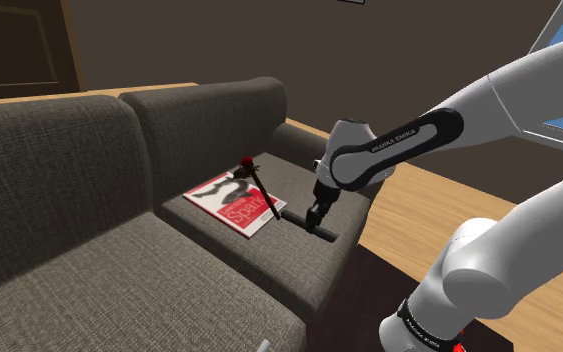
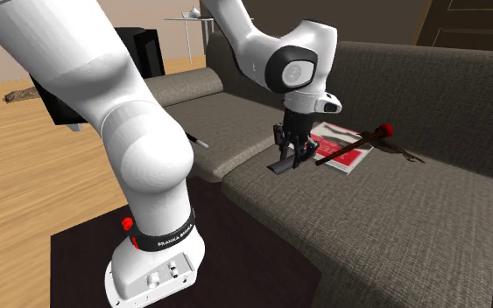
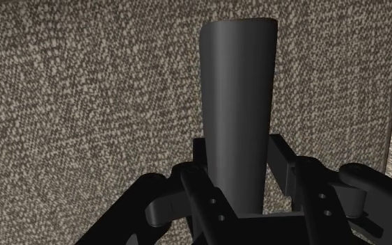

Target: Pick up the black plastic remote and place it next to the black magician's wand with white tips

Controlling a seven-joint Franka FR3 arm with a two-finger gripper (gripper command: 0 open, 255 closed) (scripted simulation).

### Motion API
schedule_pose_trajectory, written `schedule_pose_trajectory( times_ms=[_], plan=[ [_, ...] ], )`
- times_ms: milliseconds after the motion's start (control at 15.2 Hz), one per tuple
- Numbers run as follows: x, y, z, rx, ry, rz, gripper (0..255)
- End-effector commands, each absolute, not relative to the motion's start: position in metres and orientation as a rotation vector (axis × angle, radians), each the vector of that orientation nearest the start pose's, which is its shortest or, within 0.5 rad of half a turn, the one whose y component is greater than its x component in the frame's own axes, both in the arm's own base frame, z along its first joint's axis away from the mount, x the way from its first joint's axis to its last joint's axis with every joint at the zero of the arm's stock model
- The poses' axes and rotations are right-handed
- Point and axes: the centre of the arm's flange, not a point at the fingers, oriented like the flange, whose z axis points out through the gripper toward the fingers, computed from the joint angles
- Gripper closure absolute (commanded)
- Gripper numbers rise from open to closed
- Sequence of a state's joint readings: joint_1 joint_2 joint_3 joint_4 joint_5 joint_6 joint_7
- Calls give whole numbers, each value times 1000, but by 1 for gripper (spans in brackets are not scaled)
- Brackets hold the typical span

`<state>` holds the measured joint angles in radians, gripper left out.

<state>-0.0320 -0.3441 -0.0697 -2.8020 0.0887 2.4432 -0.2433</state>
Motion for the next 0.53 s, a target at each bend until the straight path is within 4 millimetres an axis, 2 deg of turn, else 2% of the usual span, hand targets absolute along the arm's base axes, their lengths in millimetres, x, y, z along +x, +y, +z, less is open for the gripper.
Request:
schedule_pose_trajectory(
  times_ms=[0, 132, 462],
  plan=[
    [361, -36, 316, -3058, -118, 4, 255],
    [361, -36, 326, -3058, -118, 4, 255],
    [370, 30, 326, -3058, -118, 4, 255]
  ],
)
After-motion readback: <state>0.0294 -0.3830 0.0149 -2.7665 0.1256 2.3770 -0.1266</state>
